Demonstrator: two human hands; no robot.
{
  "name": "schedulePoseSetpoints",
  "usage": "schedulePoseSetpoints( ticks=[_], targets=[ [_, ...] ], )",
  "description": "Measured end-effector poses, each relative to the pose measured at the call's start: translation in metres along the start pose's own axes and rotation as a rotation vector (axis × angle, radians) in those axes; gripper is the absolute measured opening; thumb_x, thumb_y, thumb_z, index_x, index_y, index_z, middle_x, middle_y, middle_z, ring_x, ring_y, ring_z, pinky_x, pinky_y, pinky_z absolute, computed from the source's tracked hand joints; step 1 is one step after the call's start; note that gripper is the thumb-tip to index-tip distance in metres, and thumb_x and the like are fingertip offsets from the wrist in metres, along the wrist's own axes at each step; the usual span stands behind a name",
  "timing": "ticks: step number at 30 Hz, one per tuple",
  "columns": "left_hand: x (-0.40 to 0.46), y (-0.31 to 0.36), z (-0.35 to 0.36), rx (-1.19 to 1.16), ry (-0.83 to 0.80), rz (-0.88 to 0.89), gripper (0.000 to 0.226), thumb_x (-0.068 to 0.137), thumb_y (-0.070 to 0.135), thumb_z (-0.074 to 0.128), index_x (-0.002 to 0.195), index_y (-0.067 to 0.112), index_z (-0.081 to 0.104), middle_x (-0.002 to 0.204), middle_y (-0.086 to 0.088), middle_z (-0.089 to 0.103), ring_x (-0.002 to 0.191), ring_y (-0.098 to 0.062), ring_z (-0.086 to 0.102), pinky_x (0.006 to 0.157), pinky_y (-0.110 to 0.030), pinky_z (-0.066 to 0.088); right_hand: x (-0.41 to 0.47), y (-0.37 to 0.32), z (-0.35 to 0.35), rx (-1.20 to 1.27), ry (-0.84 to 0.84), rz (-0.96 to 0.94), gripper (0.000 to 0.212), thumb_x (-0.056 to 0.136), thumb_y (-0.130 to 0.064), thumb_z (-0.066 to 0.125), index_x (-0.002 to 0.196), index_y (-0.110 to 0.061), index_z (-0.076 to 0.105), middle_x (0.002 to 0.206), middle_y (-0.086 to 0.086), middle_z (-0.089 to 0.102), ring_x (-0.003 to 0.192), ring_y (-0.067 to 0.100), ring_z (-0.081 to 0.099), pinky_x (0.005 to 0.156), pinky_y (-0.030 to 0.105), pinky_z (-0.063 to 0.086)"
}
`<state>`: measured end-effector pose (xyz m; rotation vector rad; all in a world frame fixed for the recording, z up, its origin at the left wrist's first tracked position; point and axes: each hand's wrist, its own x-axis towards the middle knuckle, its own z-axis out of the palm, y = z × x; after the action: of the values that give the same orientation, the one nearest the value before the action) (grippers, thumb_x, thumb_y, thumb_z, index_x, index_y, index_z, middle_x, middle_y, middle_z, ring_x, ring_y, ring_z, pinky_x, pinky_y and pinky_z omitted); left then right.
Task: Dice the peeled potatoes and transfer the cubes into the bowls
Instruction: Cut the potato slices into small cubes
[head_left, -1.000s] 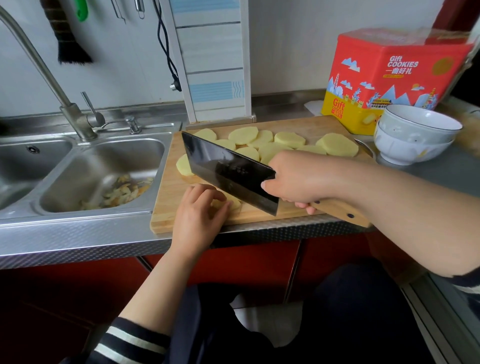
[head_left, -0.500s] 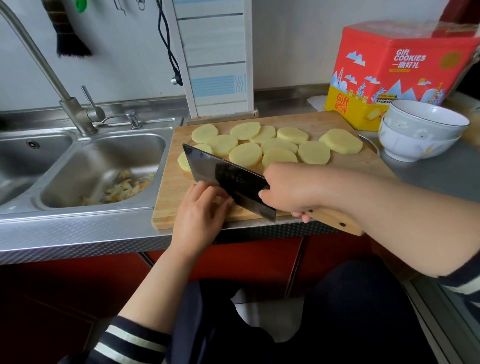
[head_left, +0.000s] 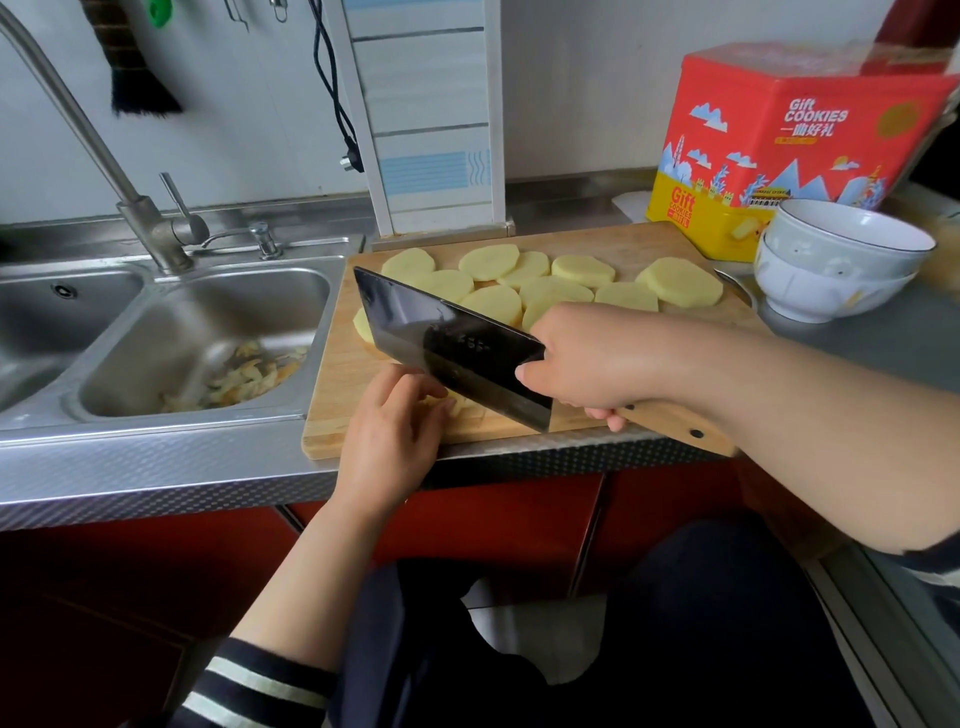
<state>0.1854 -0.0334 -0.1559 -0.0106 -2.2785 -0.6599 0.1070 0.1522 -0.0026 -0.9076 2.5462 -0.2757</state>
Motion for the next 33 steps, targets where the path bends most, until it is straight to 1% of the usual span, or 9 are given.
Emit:
schedulePoseSetpoints(
  ticks=[3,7,10,14,16,21,25,29,33],
  targets=[
    [0.000,0.000,0.000,0.032,-0.009,0.021,0.019,0.091,0.028,0.056,0.090,0.009,0.060,0.097,0.005,0.052,0.083,-0.016,0.053,0.064,-0.036,0.050,-0.003,-0.004,-0.001,-0.007,0.008,0.002,0.030,0.102,-0.029,0.040,0.080,-0.009,0.048,0.048,0.008,0.055,0.034,0.018,0.051,0.043,0.019,0.042],
    [-0.001,0.000,0.000,0.067,-0.018,0.039,0.019,0.091,0.026,0.056,0.089,0.008,0.061,0.094,0.000,0.054,0.081,-0.014,0.050,0.066,-0.025,0.041,-0.007,-0.007,-0.003,0.001,0.009,0.005,0.030,0.102,-0.029,0.040,0.088,-0.005,0.052,0.050,0.009,0.055,0.034,0.018,0.050,0.042,0.019,0.043],
    [-0.001,-0.001,0.000,0.081,-0.025,0.043,0.017,0.091,0.023,0.057,0.089,0.007,0.061,0.093,-0.001,0.056,0.081,-0.015,0.050,0.065,-0.024,0.040,-0.007,-0.008,-0.001,-0.021,-0.004,0.011,0.032,0.102,-0.029,0.040,0.094,-0.002,0.056,0.048,0.008,0.055,0.033,0.016,0.050,0.039,0.016,0.040],
    [-0.001,-0.003,0.000,0.103,-0.027,0.040,0.007,0.088,0.011,0.067,0.089,0.007,0.061,0.091,-0.004,0.057,0.081,-0.019,0.052,0.066,-0.023,0.036,-0.004,-0.009,0.003,-0.044,-0.039,0.024,0.035,0.103,-0.028,0.039,0.112,-0.001,0.059,0.052,0.010,0.058,0.037,0.019,0.054,0.037,0.017,0.044],
    [-0.002,-0.003,0.001,0.112,-0.019,0.049,0.008,0.089,0.013,0.066,0.088,0.007,0.061,0.090,-0.005,0.057,0.081,-0.020,0.052,0.067,-0.024,0.037,-0.001,-0.010,0.006,-0.054,-0.054,0.036,0.034,0.103,-0.026,0.038,0.114,0.000,0.057,0.053,0.012,0.058,0.038,0.020,0.053,0.037,0.018,0.044],
    [-0.002,-0.002,0.000,0.113,-0.006,0.031,0.012,0.090,0.019,0.063,0.087,0.007,0.062,0.088,-0.005,0.057,0.080,-0.021,0.054,0.067,-0.026,0.040,0.006,-0.014,0.019,-0.059,-0.085,0.076,0.029,0.102,-0.017,0.039,0.113,0.004,0.056,0.059,0.016,0.055,0.036,0.021,0.050,0.034,0.017,0.040],
    [-0.001,-0.001,-0.002,0.106,-0.014,-0.016,0.011,0.090,0.021,0.066,0.087,0.011,0.063,0.089,-0.001,0.057,0.079,-0.020,0.055,0.063,-0.033,0.045,0.006,-0.010,0.016,-0.048,-0.083,0.066,0.032,0.103,-0.022,0.038,0.112,0.003,0.054,0.053,0.014,0.055,0.032,0.019,0.049,0.036,0.018,0.041],
    [0.000,0.004,-0.005,0.089,-0.037,-0.056,0.008,0.087,0.014,0.071,0.088,0.013,0.063,0.090,0.008,0.054,0.077,-0.015,0.053,0.061,-0.033,0.045,0.004,0.000,0.009,0.022,-0.047,0.030,0.028,0.102,-0.027,0.041,0.081,-0.008,0.047,0.056,0.010,0.057,0.038,0.019,0.051,0.042,0.023,0.045],
    [0.002,0.006,-0.007,0.075,-0.072,-0.115,0.006,0.088,0.016,0.069,0.090,0.016,0.063,0.095,0.010,0.055,0.081,-0.014,0.054,0.065,-0.036,0.048,-0.003,0.011,-0.002,0.133,-0.016,0.027,0.024,0.100,-0.024,0.043,0.086,-0.008,0.053,0.062,0.012,0.056,0.041,0.018,0.049,0.042,0.023,0.044]
  ],
)
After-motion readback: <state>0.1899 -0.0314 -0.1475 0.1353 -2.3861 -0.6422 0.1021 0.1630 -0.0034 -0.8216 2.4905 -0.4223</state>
